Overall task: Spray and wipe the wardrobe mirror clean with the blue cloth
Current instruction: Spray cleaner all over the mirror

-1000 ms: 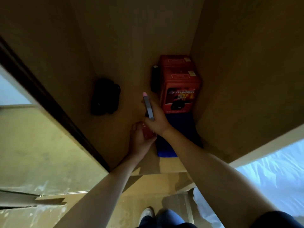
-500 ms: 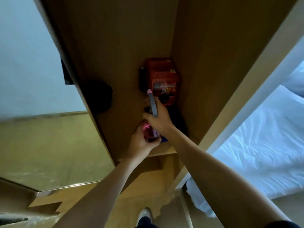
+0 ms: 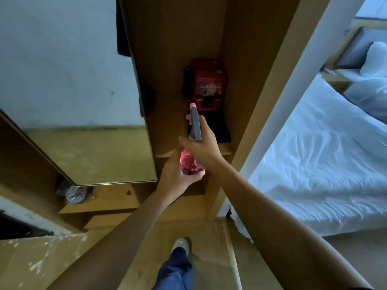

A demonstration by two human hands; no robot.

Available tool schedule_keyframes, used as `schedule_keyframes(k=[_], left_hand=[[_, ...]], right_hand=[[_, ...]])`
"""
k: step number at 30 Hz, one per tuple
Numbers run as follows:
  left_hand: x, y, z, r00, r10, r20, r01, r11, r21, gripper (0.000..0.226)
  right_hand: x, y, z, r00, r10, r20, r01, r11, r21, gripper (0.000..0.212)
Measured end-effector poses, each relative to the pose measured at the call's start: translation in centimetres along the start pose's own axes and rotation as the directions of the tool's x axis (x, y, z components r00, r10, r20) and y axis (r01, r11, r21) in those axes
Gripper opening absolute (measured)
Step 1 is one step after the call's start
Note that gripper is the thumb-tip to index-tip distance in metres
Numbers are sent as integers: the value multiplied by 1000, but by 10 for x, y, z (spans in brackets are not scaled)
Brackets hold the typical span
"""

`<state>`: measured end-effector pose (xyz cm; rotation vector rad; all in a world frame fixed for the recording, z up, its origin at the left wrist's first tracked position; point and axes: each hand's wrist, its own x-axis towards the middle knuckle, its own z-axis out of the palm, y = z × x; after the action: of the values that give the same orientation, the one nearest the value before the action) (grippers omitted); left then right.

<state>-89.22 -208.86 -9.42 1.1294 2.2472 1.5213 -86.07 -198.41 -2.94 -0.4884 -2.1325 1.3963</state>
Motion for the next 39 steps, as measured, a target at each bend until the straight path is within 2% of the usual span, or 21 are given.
schedule_keyframes(k=[5,9,12,18,29,39], left_hand=[[-40,17,-34,997,26,-69,-24,999,28,60],[-64,17,-70,985,48,-164,-23,988,153,66],[-78,12,-101,980,61,-190,-31,987,161,65],[-97,2,-181,976,59,-210,-24,986,167,71],[-121,-6,-339,981,102,-165,-93,994,64,71],[-101,-6,-399,965,182,-189,-175,983,54,65]], right_hand=[[-26,-30,21,998,-47,32,45,997,61,55],[-41,-57,49,992,-95,78,88,992,87,44],[-48,-77,76,991,-105,84,98,991,87,37],[-56,-130,141,986,-145,86,142,989,47,38],[-61,-227,264,971,-236,-32,238,965,108,34],[-27,-267,302,947,-321,3,319,942,101,41]])
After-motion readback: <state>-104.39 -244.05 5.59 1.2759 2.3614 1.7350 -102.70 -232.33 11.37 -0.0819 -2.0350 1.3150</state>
